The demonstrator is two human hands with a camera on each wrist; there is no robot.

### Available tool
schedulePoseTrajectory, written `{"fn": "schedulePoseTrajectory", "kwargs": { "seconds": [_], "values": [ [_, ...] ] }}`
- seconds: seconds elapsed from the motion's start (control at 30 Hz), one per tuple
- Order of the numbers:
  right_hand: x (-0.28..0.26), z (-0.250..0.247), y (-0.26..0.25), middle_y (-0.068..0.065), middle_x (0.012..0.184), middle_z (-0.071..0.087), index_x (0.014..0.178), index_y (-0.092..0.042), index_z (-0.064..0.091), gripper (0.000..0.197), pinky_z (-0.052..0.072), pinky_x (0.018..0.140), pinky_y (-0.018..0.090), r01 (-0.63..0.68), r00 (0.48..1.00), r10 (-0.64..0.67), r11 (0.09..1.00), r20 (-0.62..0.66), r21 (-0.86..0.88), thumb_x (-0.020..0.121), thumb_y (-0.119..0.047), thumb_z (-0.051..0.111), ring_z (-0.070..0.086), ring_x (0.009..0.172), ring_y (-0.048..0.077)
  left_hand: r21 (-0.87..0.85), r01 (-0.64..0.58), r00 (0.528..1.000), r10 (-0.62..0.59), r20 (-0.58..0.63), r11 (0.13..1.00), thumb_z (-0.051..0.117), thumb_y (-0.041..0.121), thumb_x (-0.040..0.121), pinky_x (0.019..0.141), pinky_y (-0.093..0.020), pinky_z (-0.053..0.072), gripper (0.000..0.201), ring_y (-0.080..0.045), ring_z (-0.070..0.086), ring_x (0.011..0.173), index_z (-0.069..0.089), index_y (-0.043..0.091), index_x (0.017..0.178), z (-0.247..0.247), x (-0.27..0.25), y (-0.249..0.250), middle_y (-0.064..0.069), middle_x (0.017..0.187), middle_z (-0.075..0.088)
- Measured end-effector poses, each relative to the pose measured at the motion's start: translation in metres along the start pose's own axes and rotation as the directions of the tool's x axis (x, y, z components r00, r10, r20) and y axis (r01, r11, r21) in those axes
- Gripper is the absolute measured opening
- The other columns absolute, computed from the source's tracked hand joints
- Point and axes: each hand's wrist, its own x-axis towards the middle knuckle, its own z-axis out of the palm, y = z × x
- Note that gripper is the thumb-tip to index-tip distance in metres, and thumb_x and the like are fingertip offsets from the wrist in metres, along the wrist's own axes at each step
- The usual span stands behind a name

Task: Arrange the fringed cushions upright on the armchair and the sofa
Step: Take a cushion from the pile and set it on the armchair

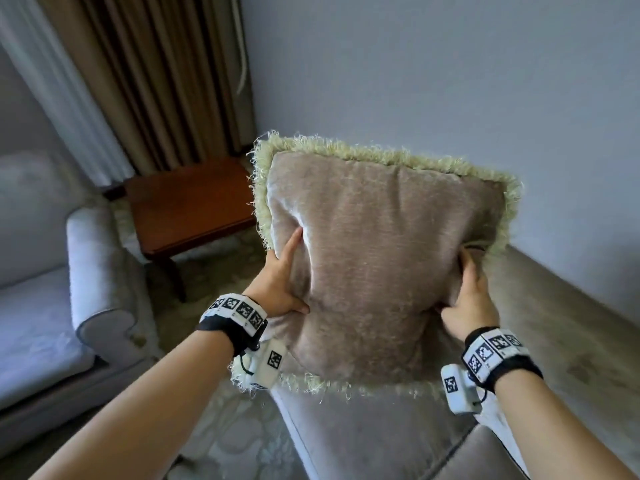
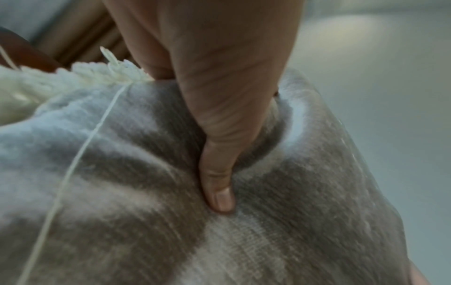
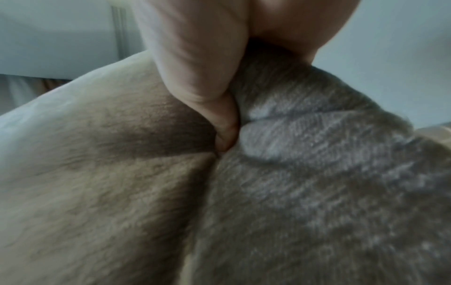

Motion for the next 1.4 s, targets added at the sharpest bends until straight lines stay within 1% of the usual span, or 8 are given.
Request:
{"fn": "schedulePoseTrajectory", "kwargs": {
  "seconds": [0.1, 0.3, 0.47, 0.57, 0.73, 0.97, 1.2, 1.4],
  "values": [
    [0.038, 0.037, -0.057, 0.016, 0.144, 0.031, 0.146, -0.047, 0.003, 0.112, 0.05, 0.083, 0.047, 0.126, 0.989, -0.126, 0.992, 0.084, -0.001, 0.066, -0.002, 0.068, 0.057, 0.105, 0.045, -0.041, 0.087, 0.99, -0.091, -0.11, 0.995, 0.098, 0.029, 0.039, 0.111, -0.045, 0.032, 0.155, -0.041, 0.029, 0.139, -0.015, 0.058, 0.141, -0.04, -0.009, -0.04, -0.021, 0.148, 0.019],
    [0.087, 0.138, -0.206, 0.017, 0.146, 0.03, 0.148, -0.045, 0.0, 0.113, 0.049, 0.084, 0.044, 0.388, 0.887, -0.388, 0.92, 0.25, 0.055, 0.069, -0.008, 0.072, 0.055, 0.111, 0.043, -0.065, 0.201, 0.913, -0.211, -0.349, 0.977, 0.098, 0.03, 0.037, 0.117, -0.041, 0.022, 0.157, -0.033, 0.013, 0.145, -0.013, 0.049, 0.146, -0.139, -0.041, -0.148, -0.023, 0.155, 0.011],
    [0.099, 0.225, -0.321, 0.013, 0.152, 0.026, 0.146, -0.048, 0.003, 0.116, 0.044, 0.099, 0.047, 0.505, 0.794, -0.534, 0.845, 0.29, 0.173, 0.064, -0.01, 0.076, 0.049, 0.123, 0.042, -0.104, 0.288, 0.834, -0.303, -0.461, 0.952, 0.097, 0.03, 0.034, 0.116, -0.046, 0.025, 0.158, -0.03, 0.014, 0.145, -0.012, 0.047, 0.147, -0.212, -0.06, -0.235, -0.022, 0.153, 0.017],
    [0.105, 0.261, -0.387, 0.01, 0.15, 0.027, 0.145, -0.05, 0.005, 0.114, 0.045, 0.098, 0.046, 0.533, 0.76, -0.561, 0.827, 0.328, 0.18, 0.065, -0.01, 0.076, 0.052, 0.12, 0.041, -0.138, 0.342, 0.793, -0.364, -0.488, 0.93, 0.097, 0.021, 0.041, 0.109, -0.032, 0.023, 0.153, -0.027, 0.016, 0.142, -0.009, 0.038, 0.151, -0.256, -0.067, -0.276, -0.02, 0.151, 0.019],
    [0.12, 0.32, -0.481, 0.009, 0.148, 0.029, 0.144, -0.053, 0.004, 0.115, 0.047, 0.097, 0.048, 0.595, 0.702, -0.624, 0.779, 0.343, 0.198, 0.066, -0.012, 0.077, 0.052, 0.118, 0.042, -0.168, 0.411, 0.734, -0.434, -0.522, 0.896, 0.097, 0.024, 0.041, 0.105, -0.044, 0.035, 0.153, -0.039, 0.027, 0.137, -0.013, 0.052, 0.145, -0.318, -0.066, -0.344, -0.023, 0.146, 0.021],
    [0.154, 0.411, -0.591, 0.01, 0.148, 0.029, 0.144, -0.054, 0.003, 0.115, 0.049, 0.092, 0.05, 0.653, 0.619, -0.667, 0.731, 0.415, 0.201, 0.066, -0.016, 0.077, 0.054, 0.116, 0.043, -0.219, 0.464, 0.656, -0.498, -0.567, 0.859, 0.097, 0.026, 0.041, 0.107, -0.044, 0.035, 0.154, -0.043, 0.031, 0.135, -0.017, 0.059, 0.139, -0.381, -0.045, -0.429, -0.025, 0.143, 0.022],
    [0.187, 0.52, -0.726, 0.007, 0.154, 0.023, 0.145, -0.055, 0.001, 0.115, 0.051, 0.087, 0.048, 0.732, 0.438, -0.747, 0.619, 0.5, 0.285, 0.067, -0.017, 0.077, 0.053, 0.118, 0.043, -0.258, 0.558, 0.483, -0.561, -0.672, 0.789, 0.096, 0.028, 0.039, 0.114, -0.04, 0.028, 0.153, -0.033, 0.017, 0.145, -0.013, 0.053, 0.144, -0.443, -0.037, -0.507, -0.019, 0.156, 0.002],
    [0.157, 0.596, -0.847, 0.008, 0.157, 0.019, 0.144, -0.056, -0.001, 0.118, 0.045, 0.099, 0.049, 0.761, 0.254, -0.792, 0.517, 0.555, 0.391, 0.067, -0.016, 0.079, 0.043, 0.13, 0.041, -0.299, 0.598, 0.326, -0.567, -0.757, 0.743, 0.097, 0.036, 0.038, 0.115, -0.027, 0.01, 0.154, -0.021, -0.004, 0.147, -0.008, 0.039, 0.151, -0.502, -0.083, -0.554, -0.015, 0.159, -0.007]
  ]
}}
